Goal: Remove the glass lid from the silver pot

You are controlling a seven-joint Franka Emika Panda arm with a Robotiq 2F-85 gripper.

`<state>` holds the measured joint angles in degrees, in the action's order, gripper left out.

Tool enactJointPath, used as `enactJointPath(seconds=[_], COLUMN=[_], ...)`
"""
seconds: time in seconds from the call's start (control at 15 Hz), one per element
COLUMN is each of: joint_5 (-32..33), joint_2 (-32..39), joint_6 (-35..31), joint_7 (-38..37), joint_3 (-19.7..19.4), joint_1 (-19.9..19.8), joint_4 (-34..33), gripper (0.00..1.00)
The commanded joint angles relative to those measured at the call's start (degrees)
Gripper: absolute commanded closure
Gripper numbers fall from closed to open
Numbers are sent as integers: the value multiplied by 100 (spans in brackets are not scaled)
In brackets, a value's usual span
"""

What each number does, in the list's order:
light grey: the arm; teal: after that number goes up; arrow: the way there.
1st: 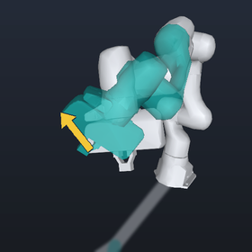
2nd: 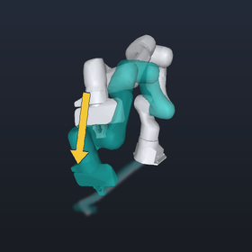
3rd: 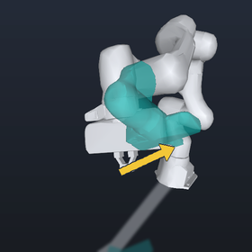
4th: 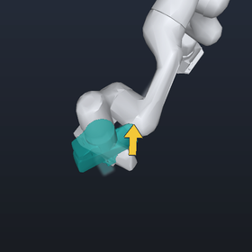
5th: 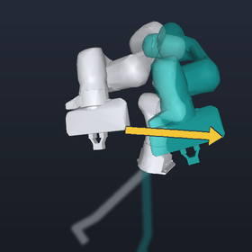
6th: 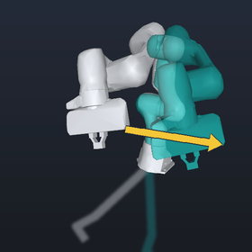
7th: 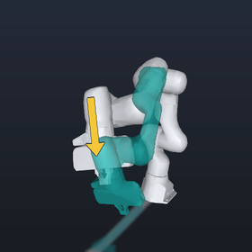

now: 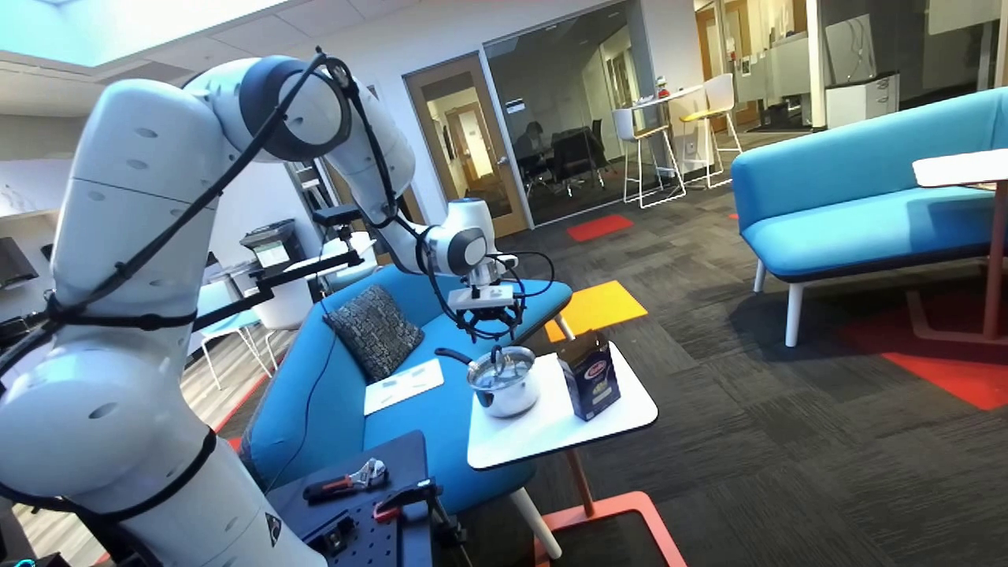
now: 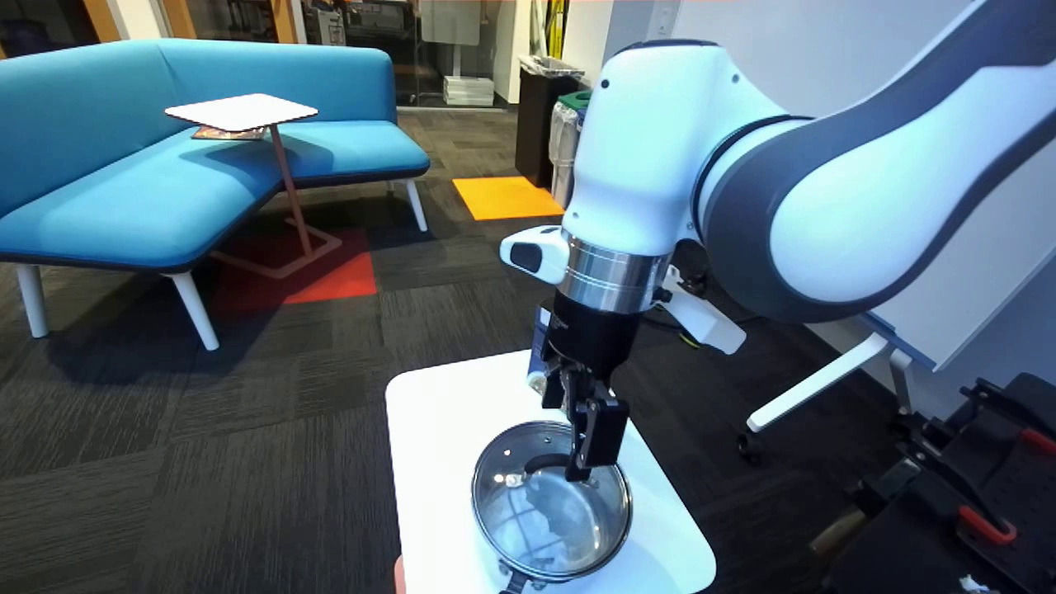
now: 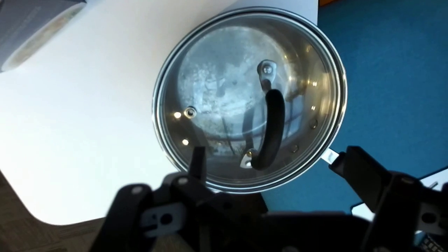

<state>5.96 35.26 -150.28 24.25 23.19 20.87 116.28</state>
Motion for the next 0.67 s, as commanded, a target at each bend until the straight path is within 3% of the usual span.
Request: enactJointPath(seconds=[0.0,0.2,0.6], joint_5=[65,159,146], joint_2=[31,-106,26], joint_6=[15,-71,-43], joint_7=[-44,-442,-533], joint_3=[60,-166,-141], joint_1=[-50,86,63], joint_4=[-32,152,133], gripper=[0,0,0])
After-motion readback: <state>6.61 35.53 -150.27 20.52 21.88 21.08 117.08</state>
